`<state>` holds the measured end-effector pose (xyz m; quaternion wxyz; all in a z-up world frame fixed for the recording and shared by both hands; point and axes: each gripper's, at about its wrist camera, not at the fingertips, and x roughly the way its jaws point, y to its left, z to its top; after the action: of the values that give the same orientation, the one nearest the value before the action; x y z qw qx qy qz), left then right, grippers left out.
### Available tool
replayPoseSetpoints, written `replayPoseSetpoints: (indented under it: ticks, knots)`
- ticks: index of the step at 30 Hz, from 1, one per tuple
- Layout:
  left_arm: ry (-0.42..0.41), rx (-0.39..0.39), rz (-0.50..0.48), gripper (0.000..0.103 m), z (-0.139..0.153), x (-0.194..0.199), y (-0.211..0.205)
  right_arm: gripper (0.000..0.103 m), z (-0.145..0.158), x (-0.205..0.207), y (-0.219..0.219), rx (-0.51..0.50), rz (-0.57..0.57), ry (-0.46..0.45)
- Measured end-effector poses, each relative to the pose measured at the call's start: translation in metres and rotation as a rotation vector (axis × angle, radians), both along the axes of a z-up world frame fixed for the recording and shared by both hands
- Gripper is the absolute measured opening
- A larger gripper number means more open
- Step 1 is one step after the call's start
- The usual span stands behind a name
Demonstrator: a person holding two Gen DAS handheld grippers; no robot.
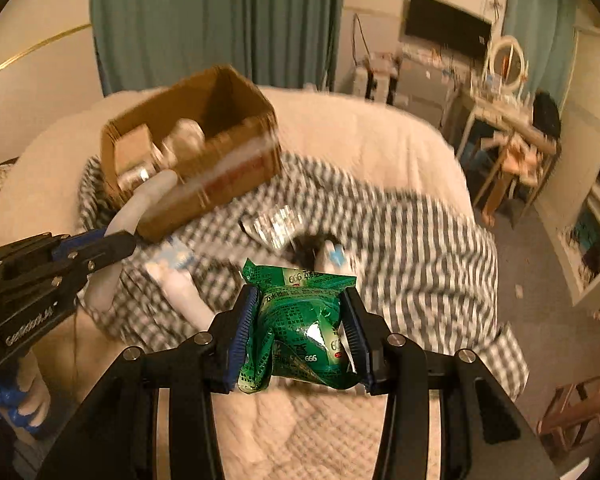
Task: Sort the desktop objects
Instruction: 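Carry the white tube and green snack bag into the cardboard box and release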
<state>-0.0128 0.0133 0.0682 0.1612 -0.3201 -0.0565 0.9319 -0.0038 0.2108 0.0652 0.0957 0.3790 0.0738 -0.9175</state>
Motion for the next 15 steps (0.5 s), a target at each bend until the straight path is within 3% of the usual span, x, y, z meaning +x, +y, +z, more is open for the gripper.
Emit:
replayPoseSetpoints:
  ticks: [4, 8, 15]
  knots:
    - [0.041, -0.017, 0.093, 0.013, 0.029, -0.012, -0.022, 0.042, 0.026, -0.003, -0.027, -0.02, 0.035, 0.061]
    - [0.067, -0.023, 0.152, 0.013, 0.054, -0.028, -0.045, 0.042, 0.05, -0.008, -0.062, 0.023, 0.101, 0.094]
    - [0.129, -0.082, 0.185, 0.013, 0.078, -0.049, -0.086, 0.042, 0.077, -0.039, -0.104, 0.08, 0.171, 0.171]
